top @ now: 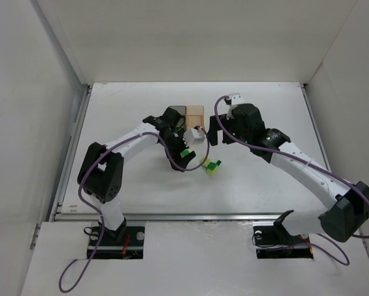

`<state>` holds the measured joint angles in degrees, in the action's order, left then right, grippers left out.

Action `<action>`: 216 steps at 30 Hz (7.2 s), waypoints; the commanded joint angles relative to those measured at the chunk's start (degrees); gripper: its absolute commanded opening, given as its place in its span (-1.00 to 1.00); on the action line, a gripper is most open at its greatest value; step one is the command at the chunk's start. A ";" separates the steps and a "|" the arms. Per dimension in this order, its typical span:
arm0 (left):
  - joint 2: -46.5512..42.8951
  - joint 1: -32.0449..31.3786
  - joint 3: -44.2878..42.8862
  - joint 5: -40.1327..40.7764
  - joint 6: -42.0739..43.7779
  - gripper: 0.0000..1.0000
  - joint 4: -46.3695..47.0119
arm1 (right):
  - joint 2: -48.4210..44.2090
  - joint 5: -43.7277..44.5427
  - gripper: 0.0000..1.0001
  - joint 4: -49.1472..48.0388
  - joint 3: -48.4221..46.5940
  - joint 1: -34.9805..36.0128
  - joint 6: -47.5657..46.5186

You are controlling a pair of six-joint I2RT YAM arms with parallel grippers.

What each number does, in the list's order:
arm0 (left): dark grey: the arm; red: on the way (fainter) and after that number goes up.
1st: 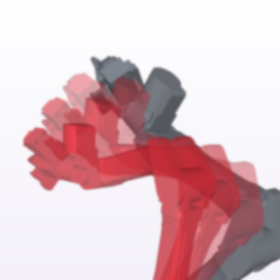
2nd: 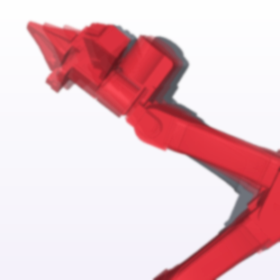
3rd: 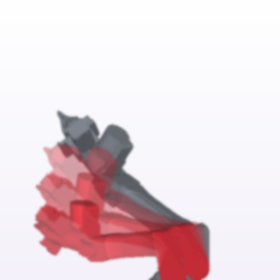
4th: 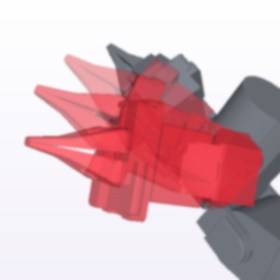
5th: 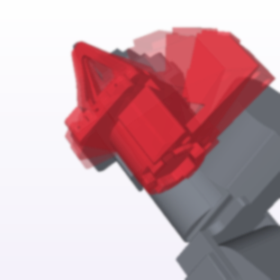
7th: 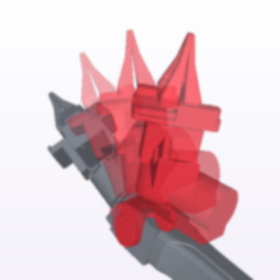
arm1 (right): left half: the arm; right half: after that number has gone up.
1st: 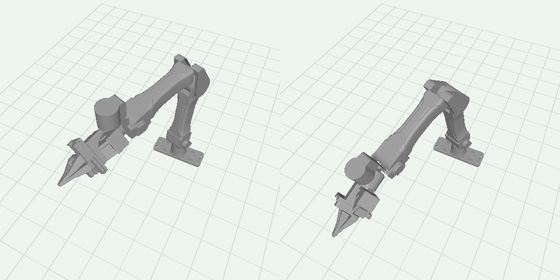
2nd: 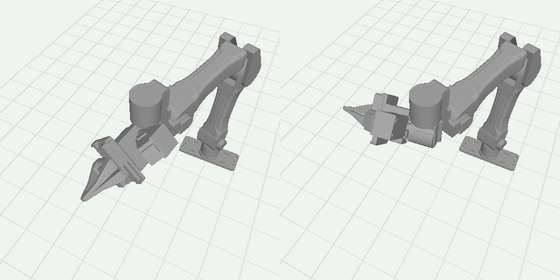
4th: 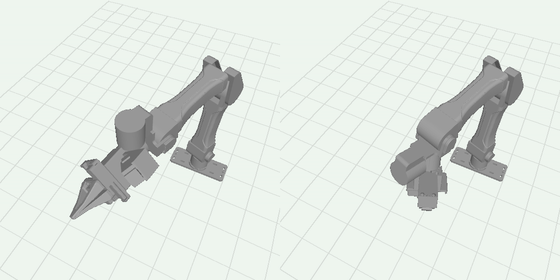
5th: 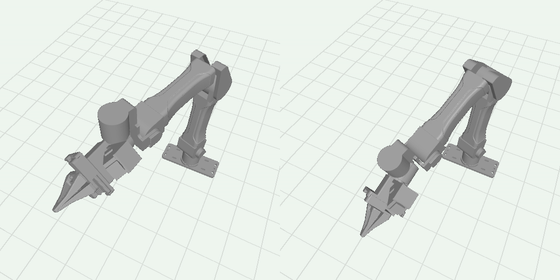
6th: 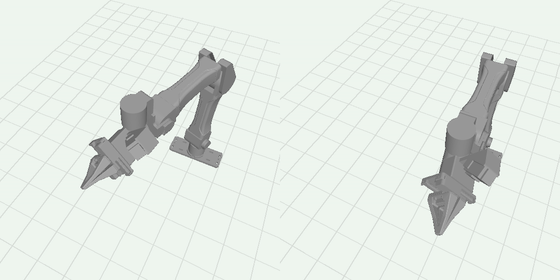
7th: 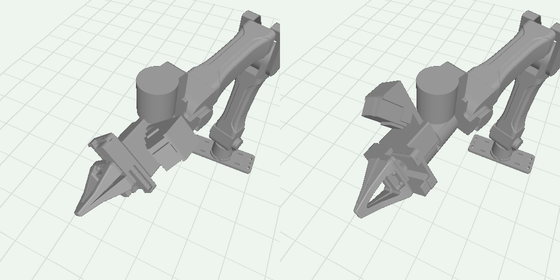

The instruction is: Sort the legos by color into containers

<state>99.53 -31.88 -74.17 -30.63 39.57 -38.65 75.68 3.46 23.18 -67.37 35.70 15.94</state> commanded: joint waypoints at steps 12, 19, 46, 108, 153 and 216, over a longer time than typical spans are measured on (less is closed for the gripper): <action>8.84 0.06 -3.00 3.13 -5.82 0.10 3.67 | -4.49 0.67 1.00 -2.00 2.95 0.33 1.02; 9.98 0.06 -5.02 0.66 -6.96 -0.33 3.06 | -4.49 0.05 1.00 -2.61 3.48 0.33 1.02; -29.64 -1.17 19.48 11.56 20.19 -1.00 37.66 | -7.23 -15.40 1.00 -3.21 -6.00 -2.39 -0.31; -35.10 -5.48 27.59 4.54 28.02 -1.00 45.17 | 13.34 -32.05 -1.00 -13.86 -15.15 -1.78 8.83; -20.25 -0.47 34.53 7.69 19.67 0.31 29.33 | 19.42 -16.91 -1.00 -8.41 -17.09 -5.91 13.41; -13.39 2.00 -10.99 -2.24 -51.18 -1.00 60.64 | 1.66 -0.84 -1.00 -25.38 -16.30 -2.48 30.73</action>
<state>86.54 -29.80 -82.41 -34.39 -11.97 23.05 78.81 2.63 0.93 -84.03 32.32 45.74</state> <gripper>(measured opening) 0.349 0.425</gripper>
